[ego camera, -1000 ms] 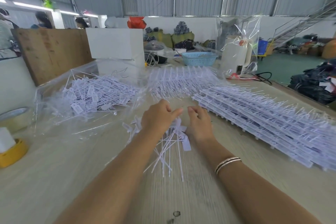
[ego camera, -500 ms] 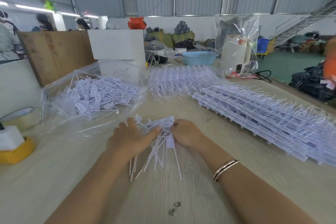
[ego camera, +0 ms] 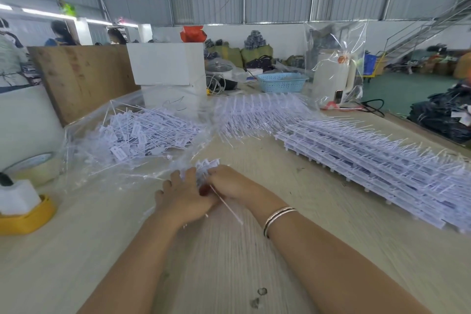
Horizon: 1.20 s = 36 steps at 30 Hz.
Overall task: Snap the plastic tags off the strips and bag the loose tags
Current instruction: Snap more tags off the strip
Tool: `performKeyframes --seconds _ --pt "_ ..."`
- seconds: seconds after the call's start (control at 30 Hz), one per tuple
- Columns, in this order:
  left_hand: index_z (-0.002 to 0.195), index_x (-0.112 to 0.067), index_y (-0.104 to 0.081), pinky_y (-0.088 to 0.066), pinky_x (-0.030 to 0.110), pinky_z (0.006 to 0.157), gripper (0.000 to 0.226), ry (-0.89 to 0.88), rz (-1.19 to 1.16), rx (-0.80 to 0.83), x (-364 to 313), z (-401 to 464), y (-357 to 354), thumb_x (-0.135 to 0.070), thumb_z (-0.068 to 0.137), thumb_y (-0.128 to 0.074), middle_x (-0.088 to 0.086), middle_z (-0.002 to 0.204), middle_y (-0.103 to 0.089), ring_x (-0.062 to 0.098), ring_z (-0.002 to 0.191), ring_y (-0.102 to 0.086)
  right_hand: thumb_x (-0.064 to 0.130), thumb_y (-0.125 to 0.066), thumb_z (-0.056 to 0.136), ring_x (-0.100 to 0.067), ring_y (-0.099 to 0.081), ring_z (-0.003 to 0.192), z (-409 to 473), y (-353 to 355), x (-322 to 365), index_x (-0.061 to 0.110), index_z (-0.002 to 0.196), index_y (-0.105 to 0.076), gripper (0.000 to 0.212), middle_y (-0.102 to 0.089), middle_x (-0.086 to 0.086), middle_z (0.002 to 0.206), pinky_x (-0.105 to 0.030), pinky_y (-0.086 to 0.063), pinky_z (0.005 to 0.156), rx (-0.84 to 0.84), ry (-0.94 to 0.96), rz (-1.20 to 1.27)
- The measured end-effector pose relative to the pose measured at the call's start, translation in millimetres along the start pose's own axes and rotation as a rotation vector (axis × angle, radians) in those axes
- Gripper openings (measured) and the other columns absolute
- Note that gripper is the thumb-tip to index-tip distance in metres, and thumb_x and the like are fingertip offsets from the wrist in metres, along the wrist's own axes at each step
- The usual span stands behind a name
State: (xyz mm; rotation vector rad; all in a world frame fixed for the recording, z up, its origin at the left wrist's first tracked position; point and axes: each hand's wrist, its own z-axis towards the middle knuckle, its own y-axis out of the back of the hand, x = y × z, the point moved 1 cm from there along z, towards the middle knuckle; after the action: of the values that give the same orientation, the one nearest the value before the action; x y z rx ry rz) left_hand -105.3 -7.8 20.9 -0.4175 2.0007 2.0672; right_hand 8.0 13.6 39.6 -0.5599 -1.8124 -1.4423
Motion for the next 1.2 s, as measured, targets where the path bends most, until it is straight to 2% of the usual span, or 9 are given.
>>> performKeyframes --seconds 0.13,0.23,0.43,0.57,0.63,0.73,0.83,1.03,1.2 --pt "0.143 -0.025 -0.026 -0.038 0.03 0.079 0.061 0.007 -0.29 -0.066 -1.2 0.0 6.9 -0.034 0.088 -0.049 0.009 0.146 -0.03 0.032 0.122 -0.045 -0.003 -0.044 0.088 -0.024 -0.057 0.101 -8.7 3.8 -9.3 0.005 0.114 -0.059 0.032 -0.061 -0.017 0.109 -0.022 -0.042 0.073 -0.059 0.041 -0.03" --pt "0.137 -0.02 -0.036 -0.036 0.037 0.086 0.054 0.057 0.044 -0.162 3.2 -1.6 17.1 -0.027 0.085 -0.046 0.006 0.134 -0.05 0.029 0.119 -0.047 0.005 -0.05 0.089 -0.022 -0.059 0.104 -14.5 8.5 -21.9 0.009 0.129 -0.054 0.04 -0.059 -0.012 0.125 -0.019 -0.041 0.076 -0.148 -0.012 -0.098" --pt "0.103 -0.028 -0.059 -0.025 0.035 0.087 0.025 0.079 0.573 -0.157 6.4 -3.8 20.1 -0.019 0.083 -0.045 -0.005 0.101 -0.062 0.02 0.113 -0.04 0.021 -0.053 0.091 -0.018 -0.056 0.075 -21.5 4.8 -38.0 0.02 0.121 -0.052 0.03 -0.063 -0.008 0.102 -0.026 -0.042 0.063 -0.275 -0.043 -0.11" --pt "0.081 -0.019 -0.065 -0.043 0.028 0.069 0.019 0.008 0.124 -0.153 1.3 -3.1 12.3 -0.017 0.09 -0.049 0.005 0.088 -0.066 0.023 0.082 -0.06 0.018 -0.051 0.093 -0.018 -0.056 0.078 -19.6 -3.6 -33.1 0.013 0.118 -0.057 0.026 -0.065 -0.011 0.107 -0.026 -0.043 0.066 -0.277 0.032 -0.048" --pt "0.064 -0.014 -0.055 -0.037 0.027 0.056 0.029 -0.03 -0.086 -0.082 -6.0 -4.4 10.6 -0.016 0.092 -0.046 0.008 0.074 -0.061 0.022 0.069 -0.055 0.014 -0.046 0.095 -0.02 -0.058 0.083 -20.3 -6.7 -30.6 0.011 0.12 -0.057 0.027 -0.065 -0.012 0.108 -0.027 -0.044 0.07 -0.288 0.09 -0.031" --pt "0.082 -0.008 -0.061 -0.041 0.031 0.073 0.036 0.041 -0.266 0.021 -11.6 -2.0 9.8 -0.032 0.096 -0.038 0.015 0.094 -0.064 0.028 0.089 -0.058 0.009 -0.039 0.096 -0.031 -0.059 0.095 -20.8 -13.5 -28.3 0.009 0.122 -0.05 0.029 -0.064 -0.018 0.106 -0.031 -0.041 0.074 -0.262 0.173 -0.081" --pt "0.104 -0.012 -0.064 -0.039 0.044 0.097 0.059 0.101 -0.121 0.011 -6.6 2.8 6.7 -0.055 0.094 -0.026 0.014 0.112 -0.06 0.032 0.11 -0.051 0.004 -0.037 0.088 -0.034 -0.058 0.09 -22.2 -19.9 -22.2 0.006 0.112 -0.044 0.024 -0.062 -0.022 0.098 -0.041 -0.045 0.077 -0.17 0.221 -0.043" --pt "0.14 -0.022 -0.035 -0.029 0.044 0.101 0.075 0.089 0.189 -0.032 -10.4 -3.6 -0.7 -0.072 0.084 -0.031 0.011 0.141 -0.04 0.03 0.131 -0.034 0.001 -0.036 0.089 -0.027 -0.056 0.064 -22.3 -0.7 -30.2 0.023 0.104 -0.046 0.028 -0.063 -0.017 0.077 -0.034 -0.043 0.059 -0.316 0.152 0.114" --pt "0.136 -0.022 -0.036 -0.039 0.038 0.093 0.043 0.032 0.221 -0.084 -22.1 -3.6 -1.7 -0.03 0.094 -0.043 0.009 0.13 -0.043 0.027 0.123 -0.04 0.002 -0.039 0.085 -0.018 -0.052 0.06 -25.6 24.4 -45.8 0.023 0.091 -0.057 0.028 -0.066 -0.009 0.08 -0.029 -0.042 0.061 -0.508 0.085 0.028"
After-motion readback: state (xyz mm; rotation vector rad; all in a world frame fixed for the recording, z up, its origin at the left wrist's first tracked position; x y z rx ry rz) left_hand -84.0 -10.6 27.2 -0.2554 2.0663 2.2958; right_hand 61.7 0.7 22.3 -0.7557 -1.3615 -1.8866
